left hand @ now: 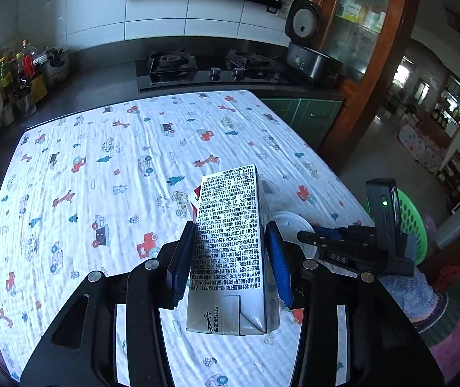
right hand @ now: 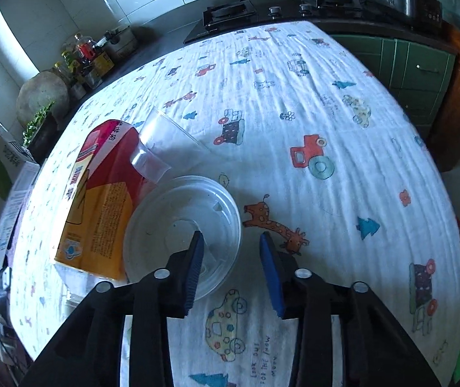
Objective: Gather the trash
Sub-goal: 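Grasp the white plastic lid with the right gripper, then drop the white lid in the basket with right gripper while left carries the carton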
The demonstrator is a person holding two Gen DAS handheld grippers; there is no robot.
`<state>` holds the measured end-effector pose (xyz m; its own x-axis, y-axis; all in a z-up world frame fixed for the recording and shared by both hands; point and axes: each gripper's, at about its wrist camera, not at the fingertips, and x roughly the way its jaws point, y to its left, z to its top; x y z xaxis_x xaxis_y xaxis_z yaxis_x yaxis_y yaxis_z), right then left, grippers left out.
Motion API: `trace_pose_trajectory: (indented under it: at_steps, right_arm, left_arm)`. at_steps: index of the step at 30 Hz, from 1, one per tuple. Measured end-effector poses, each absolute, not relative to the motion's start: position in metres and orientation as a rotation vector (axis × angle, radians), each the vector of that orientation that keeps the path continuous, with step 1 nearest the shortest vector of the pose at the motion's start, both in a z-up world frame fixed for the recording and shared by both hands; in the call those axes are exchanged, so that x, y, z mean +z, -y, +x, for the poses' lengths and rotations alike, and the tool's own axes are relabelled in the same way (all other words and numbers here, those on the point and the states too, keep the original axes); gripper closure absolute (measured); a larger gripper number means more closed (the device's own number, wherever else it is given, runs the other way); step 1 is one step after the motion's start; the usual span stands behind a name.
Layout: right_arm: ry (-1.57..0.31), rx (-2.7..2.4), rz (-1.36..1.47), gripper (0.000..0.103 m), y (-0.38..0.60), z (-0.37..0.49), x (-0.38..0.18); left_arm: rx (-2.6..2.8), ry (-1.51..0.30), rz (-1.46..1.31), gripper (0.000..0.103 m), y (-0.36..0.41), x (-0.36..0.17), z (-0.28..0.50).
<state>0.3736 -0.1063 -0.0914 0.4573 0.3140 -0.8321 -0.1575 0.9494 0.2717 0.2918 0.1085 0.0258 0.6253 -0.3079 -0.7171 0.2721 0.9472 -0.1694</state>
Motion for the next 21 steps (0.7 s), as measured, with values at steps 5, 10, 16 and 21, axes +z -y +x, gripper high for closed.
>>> trace_pose_trajectory:
  at_steps: [5,10,16,21]
  right_arm:
    - [-1.039,0.286,0.150,0.096,0.108,0.368,-0.089]
    - [-1.014,0.284,0.165,0.096,0.120,0.354,-0.081]
    - [-0.979,0.264,0.184,0.097,0.144,0.335,-0.069]
    - [-0.949,0.226,0.194,0.097,0.173,0.316,-0.059]
  left_arm:
    - [-0.341,-0.832,-0.045,0.059,-0.104,0.025,0.290]
    - [-0.359,-0.827,-0.043,0.059,-0.096,0.028,0.288]
    - [-0.402,-0.819,-0.033,0.059,-0.074,0.032,0.282]
    - [-0.448,-0.819,-0.015,0.060,-0.046,0.033,0.278]
